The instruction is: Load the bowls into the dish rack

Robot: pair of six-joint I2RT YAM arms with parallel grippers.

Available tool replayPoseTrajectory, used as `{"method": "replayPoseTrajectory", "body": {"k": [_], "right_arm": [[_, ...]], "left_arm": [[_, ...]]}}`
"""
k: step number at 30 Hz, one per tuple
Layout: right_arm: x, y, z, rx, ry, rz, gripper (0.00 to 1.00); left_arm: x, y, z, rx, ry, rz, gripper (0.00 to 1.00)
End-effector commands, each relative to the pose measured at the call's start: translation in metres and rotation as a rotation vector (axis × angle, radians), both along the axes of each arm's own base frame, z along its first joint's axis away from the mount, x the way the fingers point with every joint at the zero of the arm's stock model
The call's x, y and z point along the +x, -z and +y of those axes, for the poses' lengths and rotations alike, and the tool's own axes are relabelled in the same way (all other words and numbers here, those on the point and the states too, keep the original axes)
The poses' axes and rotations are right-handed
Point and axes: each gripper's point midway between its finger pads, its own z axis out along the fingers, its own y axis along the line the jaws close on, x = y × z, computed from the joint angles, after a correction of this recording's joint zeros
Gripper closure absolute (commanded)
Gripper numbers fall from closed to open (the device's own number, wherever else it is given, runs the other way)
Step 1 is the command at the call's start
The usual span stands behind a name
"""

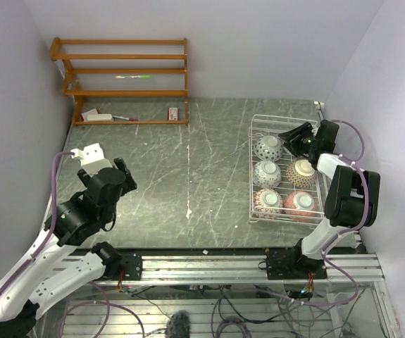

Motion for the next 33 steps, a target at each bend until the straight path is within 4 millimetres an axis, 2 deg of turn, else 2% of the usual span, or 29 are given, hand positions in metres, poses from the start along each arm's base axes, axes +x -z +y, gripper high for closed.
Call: {"method": "replayPoseTrajectory", "body": {"k": [1,5,8,12,17,18,26,33], "right_arm": [[0.007,-0.048,0.005,-0.124,-0.028,-0.085,0.5],[0.005,-0.08,0.022,-0.277,-0.071,-0.115,0.42],[-0.002,-0.104,0.045,-0.382,-0.112,-0.152,0.37],[-0.015,-0.119,0.072,-0.495,-0.172,-0.174,0.26],[-0.032,-0.116,0.101,-0.584,-0.263,-0.167,0.02],[-0.035,-0.116,0.106,-0.598,-0.278,-0.167,0.01],[-0.063,-0.112,0.125,-0.62,-0.352,-0.193,0.0],[-0.083,-0.101,0.133,-0.667,-0.386,-0.177,0.0]], "left_arm": [[0.0,-0.013,0.001,-0.032,-0.004,-0.04,0.2],[0.002,-0.013,-0.004,-0.033,0.015,-0.034,0.13],[0.004,-0.014,-0.009,-0.028,0.031,-0.026,0.04],[0.007,-0.015,-0.013,0.003,0.051,-0.002,0.0],[0.011,-0.011,-0.015,0.045,0.048,0.035,0.0],[0.011,-0.01,-0.015,0.045,0.05,0.034,0.0],[0.011,-0.012,-0.015,0.038,0.065,0.001,0.01],[0.011,-0.003,-0.017,0.066,0.08,0.033,0.0]]}}
